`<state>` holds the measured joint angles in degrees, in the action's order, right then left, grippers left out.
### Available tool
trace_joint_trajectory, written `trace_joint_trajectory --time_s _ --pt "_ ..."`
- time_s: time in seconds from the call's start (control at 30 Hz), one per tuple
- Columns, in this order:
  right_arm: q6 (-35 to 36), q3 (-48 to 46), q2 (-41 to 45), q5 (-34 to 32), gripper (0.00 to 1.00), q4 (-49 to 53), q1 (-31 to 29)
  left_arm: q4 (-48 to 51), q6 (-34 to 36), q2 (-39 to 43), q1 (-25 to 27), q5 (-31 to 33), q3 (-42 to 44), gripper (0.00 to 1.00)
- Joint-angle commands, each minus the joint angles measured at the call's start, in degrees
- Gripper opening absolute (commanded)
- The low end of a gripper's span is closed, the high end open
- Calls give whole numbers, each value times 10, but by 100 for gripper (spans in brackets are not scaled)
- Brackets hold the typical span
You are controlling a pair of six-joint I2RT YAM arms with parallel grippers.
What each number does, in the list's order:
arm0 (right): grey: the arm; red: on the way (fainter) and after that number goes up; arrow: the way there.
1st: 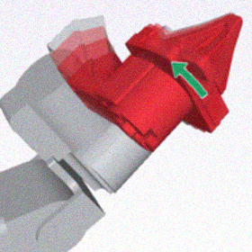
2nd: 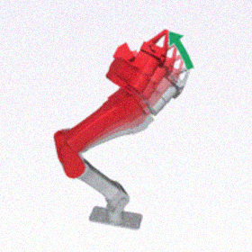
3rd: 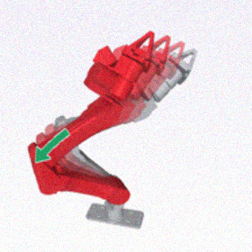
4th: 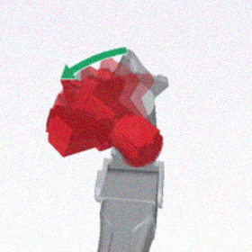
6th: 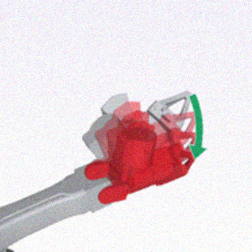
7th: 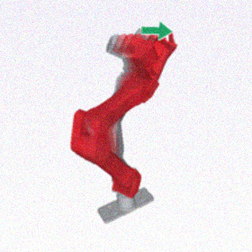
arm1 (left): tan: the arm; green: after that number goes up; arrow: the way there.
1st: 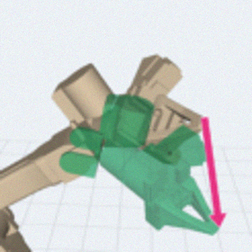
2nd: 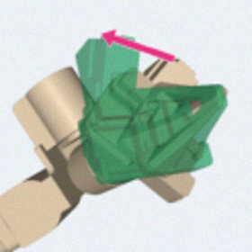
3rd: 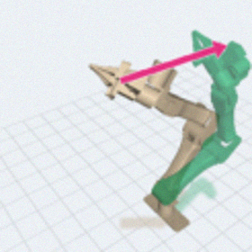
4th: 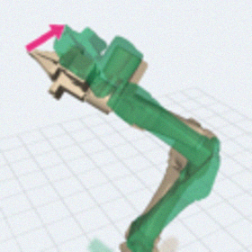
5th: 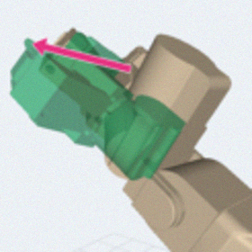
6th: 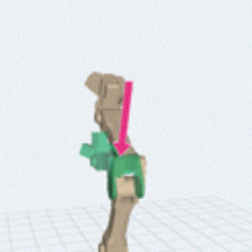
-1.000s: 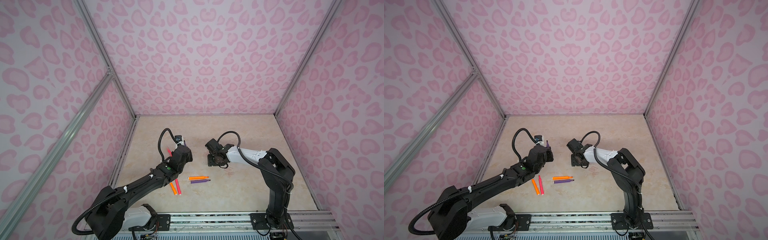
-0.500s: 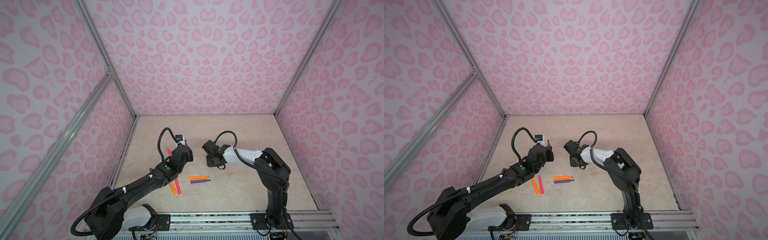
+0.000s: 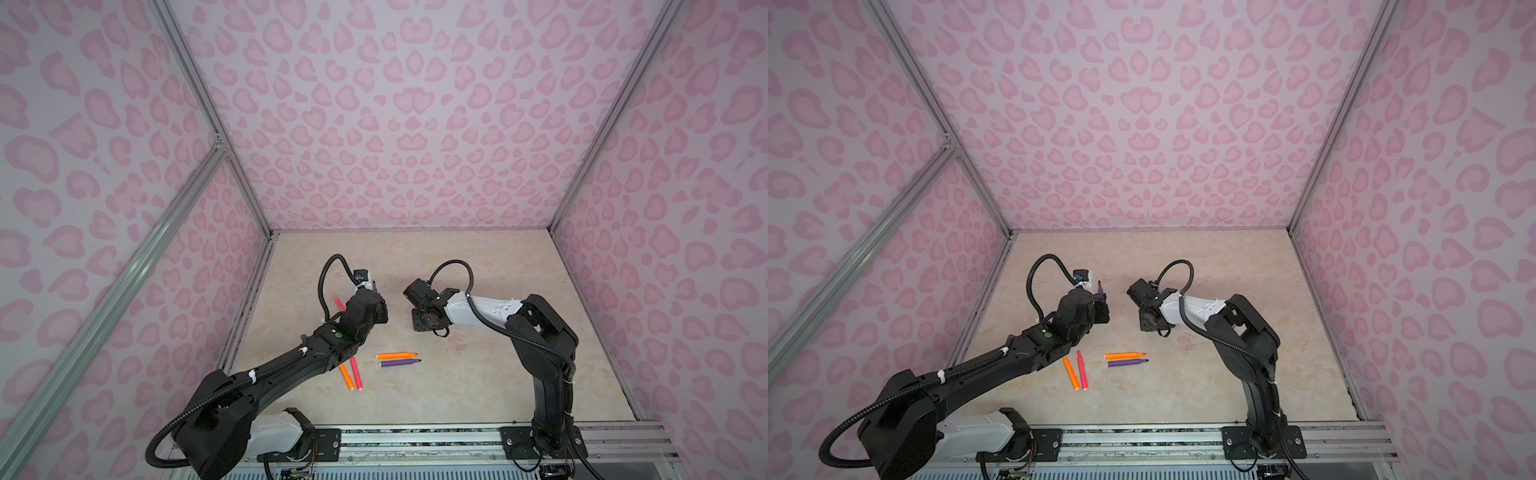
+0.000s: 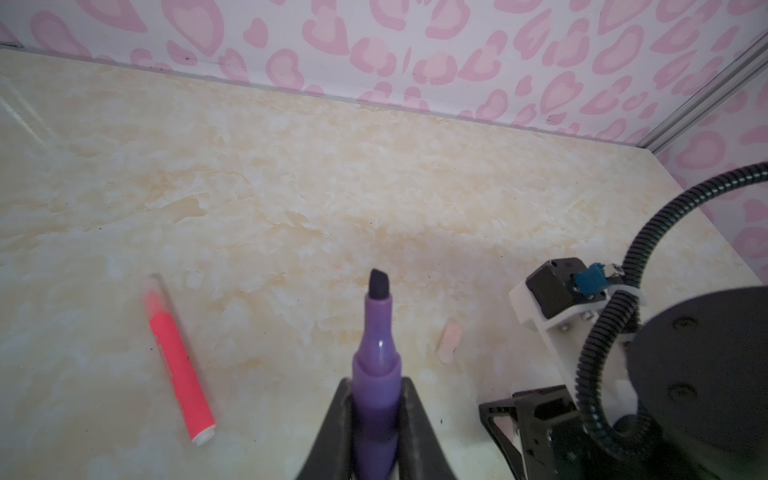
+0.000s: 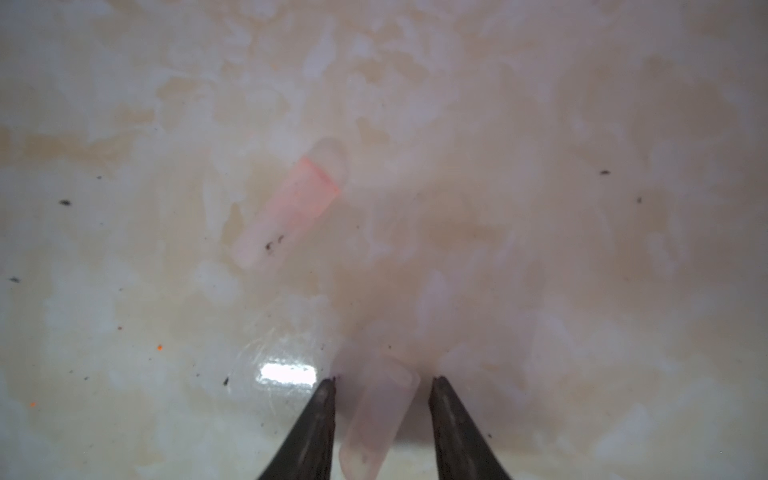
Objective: Insert the pens into the pen caps
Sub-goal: 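Move the right gripper away to the translucent pink caps while the left holds the highlighter, then grasp a translucent pink cap with the right gripper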
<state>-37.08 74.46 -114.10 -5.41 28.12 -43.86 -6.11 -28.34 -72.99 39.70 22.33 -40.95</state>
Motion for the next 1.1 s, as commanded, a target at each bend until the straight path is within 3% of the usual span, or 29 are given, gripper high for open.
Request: trace_joint_trajectory --time_s 0.0,0.53,0.87,1.07 --pt "-7 -7 -14 27 40 34 0 -18 4 -1 -1 0 -6 4" --pt "-9 -4 -15 27 29 41 -5 -16 6 -13 0 -13 -15 4" --pt "-21 -8 -7 -1 30 51 -16 -16 8 -17 -1 -21 -16 4" --pt "-33 -38 20 0 36 23 -15 -16 8 -14 -1 -13 -16 4"
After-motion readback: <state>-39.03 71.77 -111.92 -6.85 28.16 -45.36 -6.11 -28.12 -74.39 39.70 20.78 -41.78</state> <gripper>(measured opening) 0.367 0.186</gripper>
